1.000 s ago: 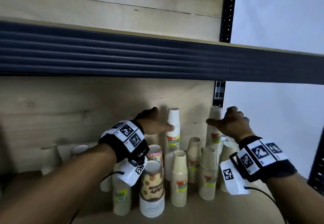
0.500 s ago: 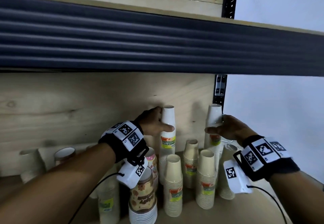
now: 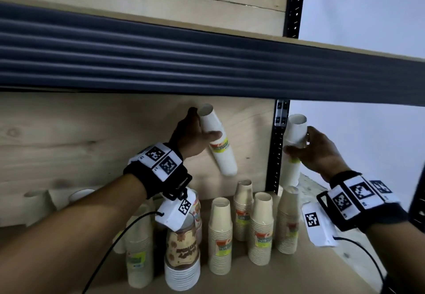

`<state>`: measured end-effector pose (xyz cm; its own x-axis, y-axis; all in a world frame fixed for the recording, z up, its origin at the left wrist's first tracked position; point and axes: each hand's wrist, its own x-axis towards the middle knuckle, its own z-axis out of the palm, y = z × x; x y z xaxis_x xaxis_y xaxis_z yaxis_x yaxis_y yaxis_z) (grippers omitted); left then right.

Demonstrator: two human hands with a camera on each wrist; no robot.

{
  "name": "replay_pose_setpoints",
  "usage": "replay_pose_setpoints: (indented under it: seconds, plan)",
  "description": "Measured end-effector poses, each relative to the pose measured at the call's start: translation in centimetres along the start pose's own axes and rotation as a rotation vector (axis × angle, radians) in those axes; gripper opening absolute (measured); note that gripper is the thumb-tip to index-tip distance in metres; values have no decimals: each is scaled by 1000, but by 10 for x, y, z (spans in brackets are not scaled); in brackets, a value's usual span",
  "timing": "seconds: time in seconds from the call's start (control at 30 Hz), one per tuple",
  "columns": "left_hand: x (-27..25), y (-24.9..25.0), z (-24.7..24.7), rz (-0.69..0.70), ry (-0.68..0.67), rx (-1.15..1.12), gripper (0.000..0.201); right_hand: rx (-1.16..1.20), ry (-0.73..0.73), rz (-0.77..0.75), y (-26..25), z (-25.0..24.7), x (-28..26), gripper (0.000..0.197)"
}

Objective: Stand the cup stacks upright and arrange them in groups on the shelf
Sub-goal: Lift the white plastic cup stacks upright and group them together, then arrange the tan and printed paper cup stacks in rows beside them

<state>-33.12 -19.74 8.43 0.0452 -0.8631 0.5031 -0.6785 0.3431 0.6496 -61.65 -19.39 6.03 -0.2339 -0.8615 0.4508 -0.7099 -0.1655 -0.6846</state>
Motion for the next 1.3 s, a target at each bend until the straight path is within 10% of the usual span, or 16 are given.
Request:
replay_pose_setpoints:
  seconds: [0.47,0.67,1.3]
  plan:
    - [-31,-12,-25,-184,159,-579,92,-293,35,-171,-14,-33,-31,59]
    - [-65,-19,-62,-233,180,-846,35,-399,-13,-273,-45,-22,-54,66]
    - [-147,-60,-206,-260,365,-719,34,-291,-329,-441,-204,26,-147,76]
